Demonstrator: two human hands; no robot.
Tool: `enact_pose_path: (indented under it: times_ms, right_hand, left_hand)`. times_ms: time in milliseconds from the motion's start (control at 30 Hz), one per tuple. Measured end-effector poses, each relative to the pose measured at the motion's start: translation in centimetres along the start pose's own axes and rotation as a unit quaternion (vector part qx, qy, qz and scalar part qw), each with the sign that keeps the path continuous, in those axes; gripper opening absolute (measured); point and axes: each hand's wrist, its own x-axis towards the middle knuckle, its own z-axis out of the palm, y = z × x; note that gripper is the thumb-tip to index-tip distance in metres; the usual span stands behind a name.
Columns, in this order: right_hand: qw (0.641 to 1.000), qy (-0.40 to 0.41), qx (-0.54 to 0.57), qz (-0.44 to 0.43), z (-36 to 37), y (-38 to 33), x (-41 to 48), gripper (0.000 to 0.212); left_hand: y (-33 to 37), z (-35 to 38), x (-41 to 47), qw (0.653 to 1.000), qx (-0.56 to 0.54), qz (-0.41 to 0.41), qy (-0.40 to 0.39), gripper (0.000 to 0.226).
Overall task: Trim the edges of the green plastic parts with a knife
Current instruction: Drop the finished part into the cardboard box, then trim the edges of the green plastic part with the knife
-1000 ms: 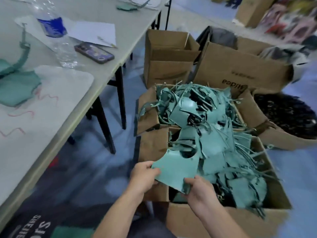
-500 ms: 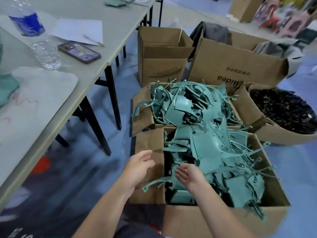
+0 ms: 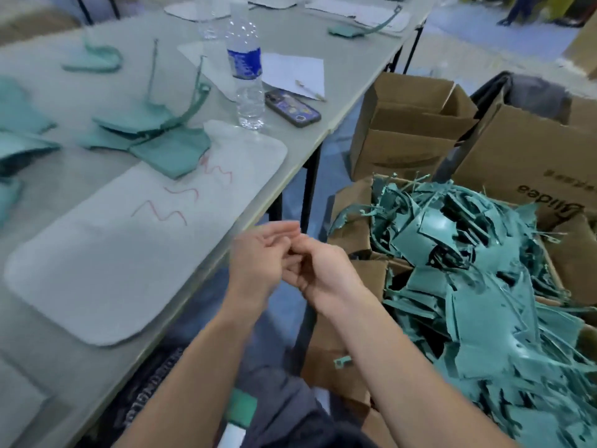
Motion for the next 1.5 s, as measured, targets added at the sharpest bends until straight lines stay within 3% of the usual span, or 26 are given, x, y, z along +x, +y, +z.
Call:
enact_pose_path:
  times_ms: [167,300,367,500,633,667,733,833,900,967,1067,1167,1267,1433,1500]
  right_hand:
    - [0.982,-0.168,-0.085,-0.032,10.9,-0.4,-0.4,0.027]
    - [0.925,-0.295,-0.224,-0.082,19.5,2.1,-0.8,0.031]
    - [0.890,-0.346,-0.280,-0.101,23.5,4.6,-1.1,0.031]
    - [0.829,-0.406,-0.368,-0.110,30.8,10.8,-1.7,0.020]
    - [0.726,-0.411,-0.499,-0.235,36.6,15.7,-1.7,0.030]
    - [0.706,-0.407,-0.512,-0.270,37.7,16.5,-1.7,0.032]
    - [0.672,-0.379,-0.536,-0.344,39.9,18.1,-1.1,0.027]
    - [0.628,-0.327,-0.587,-0.393,43.1,20.2,0.5,0.043]
    - [0.606,-0.285,-0.622,-0.407,44.9,21.1,1.7,0.058]
    - [0.544,-0.232,-0.665,-0.456,46.2,21.5,3.0,0.066]
    - [0.456,-0.191,-0.716,-0.493,47.9,21.1,4.6,0.054]
    - [0.428,-0.191,-0.783,-0.410,48.7,19.4,6.5,0.036]
    - [0.411,-0.203,-0.822,-0.338,48.7,18.2,7.8,0.032]
    - [0.345,-0.257,-0.793,-0.431,48.7,19.9,7.4,0.051]
    - [0.333,-0.253,-0.795,-0.440,49.4,19.6,7.4,0.035]
  left_hand:
    - [8.0,-10.3,-0.2,0.995,-0.015,0.081,0.054,0.036]
    - [11.2,-18.9,-2.1,0.969,0.062,0.127,0.201,0.025]
    - [12.0,-23.2,-3.3,0.940,0.064,0.142,0.304,0.020]
    - [12.3,-31.9,-7.2,0.849,0.117,0.173,0.485,0.048]
    - [10.7,-39.8,-12.5,0.760,0.231,0.090,0.600,0.026]
    - [10.3,-41.6,-13.5,0.744,0.257,0.071,0.613,0.024]
    - [9.2,-44.8,-14.8,0.725,0.300,0.040,0.619,0.046]
    - [7.6,-47.7,-15.1,0.725,0.300,-0.002,0.619,0.076]
    - [6.5,-48.5,-14.5,0.741,0.276,-0.015,0.612,0.077]
    - [5.3,-48.9,-13.5,0.749,0.279,-0.017,0.601,0.075]
    - [4.0,-49.6,-12.7,0.752,0.309,-0.025,0.582,0.067]
    - [3.4,-50.1,-12.8,0.749,0.304,-0.033,0.587,0.063]
    - [3.4,-50.3,-13.0,0.748,0.294,-0.038,0.594,0.060]
    - [3.5,-49.9,-12.7,0.757,0.303,-0.023,0.578,0.052]
    - [3.5,-49.8,-12.9,0.758,0.295,-0.028,0.581,0.051]
